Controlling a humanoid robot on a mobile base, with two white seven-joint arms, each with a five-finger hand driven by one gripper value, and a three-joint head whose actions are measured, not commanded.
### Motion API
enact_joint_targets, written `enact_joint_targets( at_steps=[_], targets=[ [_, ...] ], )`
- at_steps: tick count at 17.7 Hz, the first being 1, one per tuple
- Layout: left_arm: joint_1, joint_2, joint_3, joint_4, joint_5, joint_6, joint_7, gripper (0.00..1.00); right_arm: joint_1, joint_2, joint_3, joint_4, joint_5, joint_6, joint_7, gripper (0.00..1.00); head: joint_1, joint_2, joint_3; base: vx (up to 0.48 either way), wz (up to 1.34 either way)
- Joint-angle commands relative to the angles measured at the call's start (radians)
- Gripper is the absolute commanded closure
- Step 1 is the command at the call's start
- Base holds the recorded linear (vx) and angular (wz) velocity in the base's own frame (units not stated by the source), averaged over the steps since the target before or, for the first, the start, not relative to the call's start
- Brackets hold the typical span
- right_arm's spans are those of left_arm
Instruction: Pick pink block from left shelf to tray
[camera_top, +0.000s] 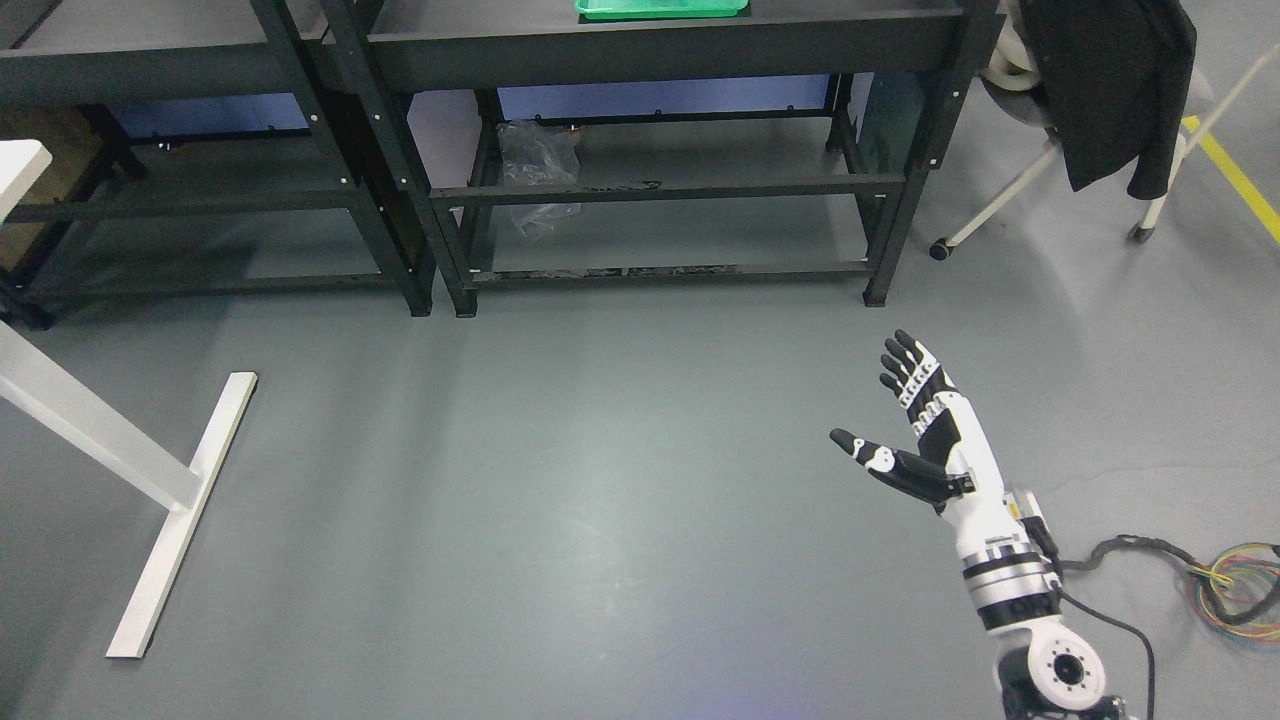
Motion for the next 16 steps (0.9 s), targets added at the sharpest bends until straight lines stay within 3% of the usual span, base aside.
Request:
enact_joint_targets(
  at_steps=[1,16],
  targets=[
    [-0.029,0.017,0.000,-0.017,0.000,-0.001,0.000,0.00,-0.008,-0.017,-0.011,-0.004,-0.001,0.001,0.001,0.00,0.0000,0.000,0.000,0.000,0.00],
    [-0.029,0.017,0.000,-0.017,0.000,-0.001,0.000,0.00,-0.008,-0.017,-0.012,0.001,-0.015,0.004,-0.004,0.00,0.0000,0.000,0.000,0.000,0.00]
  ],
)
